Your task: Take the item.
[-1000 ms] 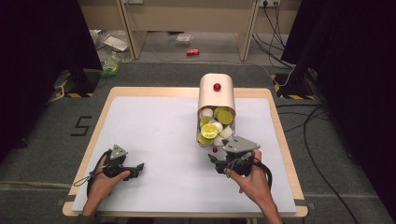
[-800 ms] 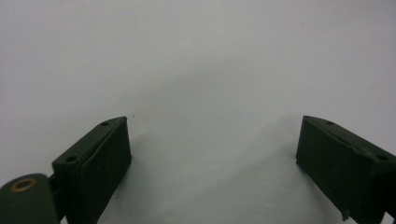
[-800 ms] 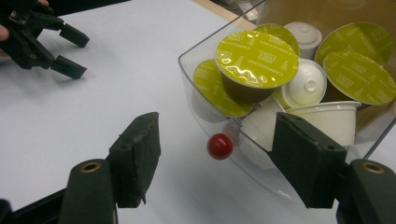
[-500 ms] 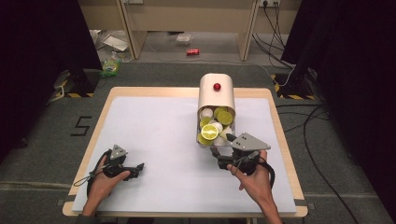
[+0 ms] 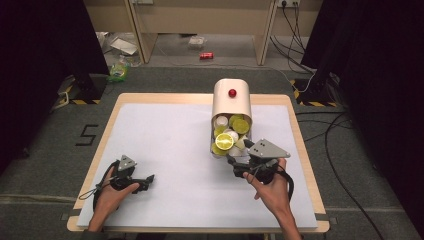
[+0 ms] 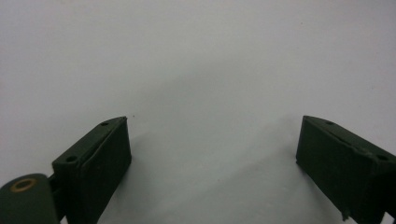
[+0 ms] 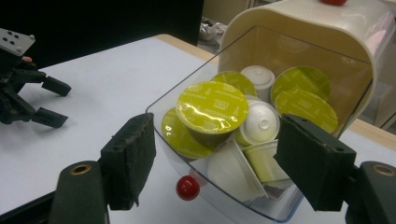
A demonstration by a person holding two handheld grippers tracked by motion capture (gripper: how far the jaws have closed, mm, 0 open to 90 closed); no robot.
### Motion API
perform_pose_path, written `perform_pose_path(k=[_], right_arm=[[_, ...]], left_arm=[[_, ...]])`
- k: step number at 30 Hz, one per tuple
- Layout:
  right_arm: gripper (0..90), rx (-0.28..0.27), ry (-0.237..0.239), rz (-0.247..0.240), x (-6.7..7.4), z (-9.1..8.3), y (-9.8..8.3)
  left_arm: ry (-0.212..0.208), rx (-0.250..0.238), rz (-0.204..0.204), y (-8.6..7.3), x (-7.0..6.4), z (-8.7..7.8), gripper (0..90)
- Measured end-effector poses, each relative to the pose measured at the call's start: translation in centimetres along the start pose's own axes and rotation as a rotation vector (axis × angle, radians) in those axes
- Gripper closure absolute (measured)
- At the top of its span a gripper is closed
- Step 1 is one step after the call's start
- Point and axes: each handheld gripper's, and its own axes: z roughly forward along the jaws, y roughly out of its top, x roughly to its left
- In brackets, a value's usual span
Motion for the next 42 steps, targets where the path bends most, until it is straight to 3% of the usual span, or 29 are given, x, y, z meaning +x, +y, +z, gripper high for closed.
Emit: perform_pose_path(k=[14, 28, 42], right_arm=[[28.3, -0.015, -0.006, 0.002, -0.3, 1.8, 1.1], [27.7, -0.006, 0.002, 0.001, 0.3, 3.9, 1.6], [28.4, 0.052, -0.028, -0.014, 0.5, 5.4, 1.0]], left_arm=[[0.000, 0.000, 0.000, 0.0, 0.0, 0.0, 9.3], [0.000, 0.000, 0.000, 0.0, 0.0, 0.0, 9.3], [0.000, 0.000, 0.001, 0.0, 0.0, 0.0, 9.2]])
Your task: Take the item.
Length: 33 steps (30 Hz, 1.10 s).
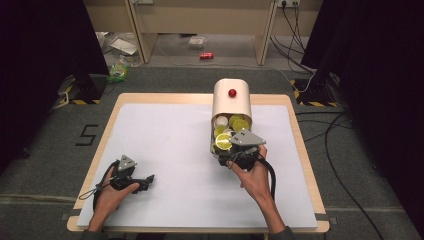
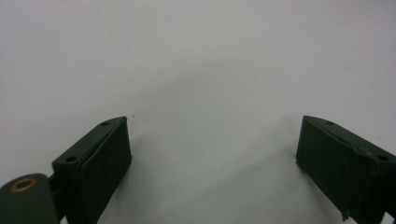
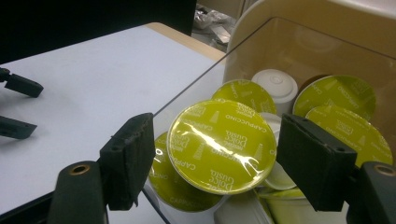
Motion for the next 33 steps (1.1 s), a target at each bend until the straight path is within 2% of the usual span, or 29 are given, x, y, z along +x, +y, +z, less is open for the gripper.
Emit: perform_pose_path(k=[4, 8, 10, 16, 22, 26, 33], right_arm=[[29.7, 0.016, 0.003, 0.014, -0.1, 0.5, -0.3], [32.5, 0.013, 0.007, 0.008, -0.1, 0.6, -0.4], [37.2, 0.008, 0.012, 0.008, -0.2, 0.5, -0.4], [37.9, -0.031, -0.004, 0.002, -0.4, 0.0, -0.3], [38.0, -0.063, -0.015, -0.002, -0.5, -1.2, 0.2], [38.0, -0.088, -0.007, 0.019, -0.8, -2.2, 0.4], [38.1, -0.120, -0.027, 0.028, -1.5, -4.3, 0.6]], left_arm=[[0.000, 0.000, 0.000, 0.0, 0.0, 0.0, 9.2], [0.000, 0.000, 0.000, 0.0, 0.0, 0.0, 9.2], [0.000, 0.000, 0.000, 0.0, 0.0, 0.0, 9.2], [0.000, 0.000, 0.000, 0.0, 0.0, 0.0, 9.2], [0.000, 0.000, 0.000, 0.0, 0.0, 0.0, 9.3], [-0.001, 0.000, -0.001, 0.0, 0.0, 0.0, 9.3], [-0.001, 0.000, 0.000, 0.0, 0.0, 0.0, 9.3]])
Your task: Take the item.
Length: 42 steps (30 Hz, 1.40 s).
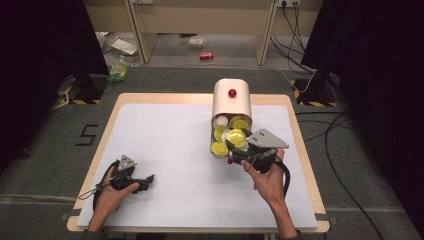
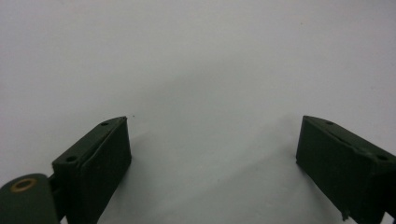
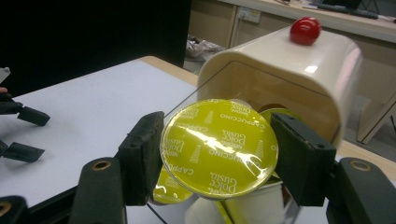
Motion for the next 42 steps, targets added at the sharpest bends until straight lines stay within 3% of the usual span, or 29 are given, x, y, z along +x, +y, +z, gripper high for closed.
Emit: perform_pose_path(k=[5, 15, 21, 27, 42], right_arm=[[38.1, -0.013, -0.015, 0.013, -0.6, -1.2, 0.1], [38.1, 0.014, -0.122, 0.038, -3.0, -4.4, -2.2], [38.1, 0.045, -0.163, 0.065, -4.6, -4.0, -3.8], [38.1, 0.065, -0.184, 0.084, -5.3, -3.9, -4.8], [38.1, 0.120, -0.195, 0.096, -5.6, -3.5, -7.3]], left_arm=[[0.000, 0.000, 0.000, 0.0, 0.0, 0.0, 9.3], [0.000, 0.000, -0.001, 0.0, 0.0, 0.0, 9.3], [0.000, 0.000, 0.000, 0.0, 0.0, 0.0, 9.3], [0.000, 0.000, -0.001, 0.0, 0.0, 0.0, 9.3], [0.000, -0.001, -0.001, 0.0, 0.0, 0.0, 9.3]])
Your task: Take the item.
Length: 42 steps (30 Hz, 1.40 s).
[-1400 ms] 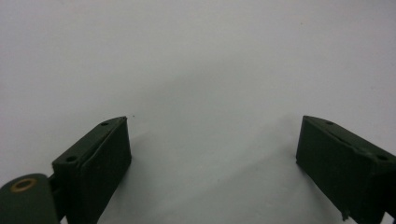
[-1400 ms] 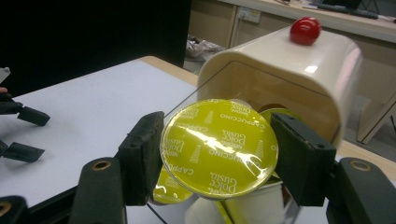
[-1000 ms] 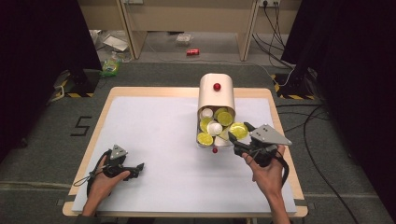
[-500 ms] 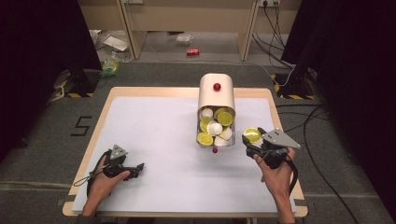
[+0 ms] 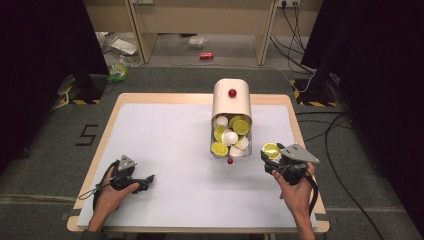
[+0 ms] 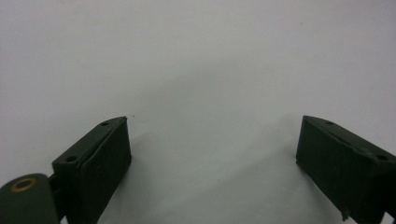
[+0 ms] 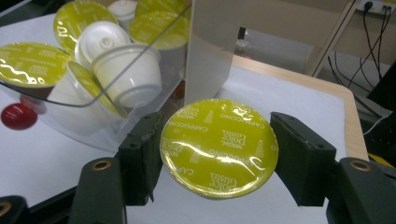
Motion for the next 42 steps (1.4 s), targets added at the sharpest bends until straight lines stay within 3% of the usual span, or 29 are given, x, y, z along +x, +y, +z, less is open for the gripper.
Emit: perform_pose_path(k=[16, 42], right_arm=[[38.0, 0.088, -0.007, 0.032, -1.2, 2.7, -3.6], [37.9, 0.174, 0.004, 0.014, -1.1, 4.4, -5.7]], left_arm=[[0.000, 0.000, -0.001, 0.0, 0.0, 0.0, 9.3], [0.000, 0.001, 0.000, 0.0, 0.0, 0.0, 9.3]])
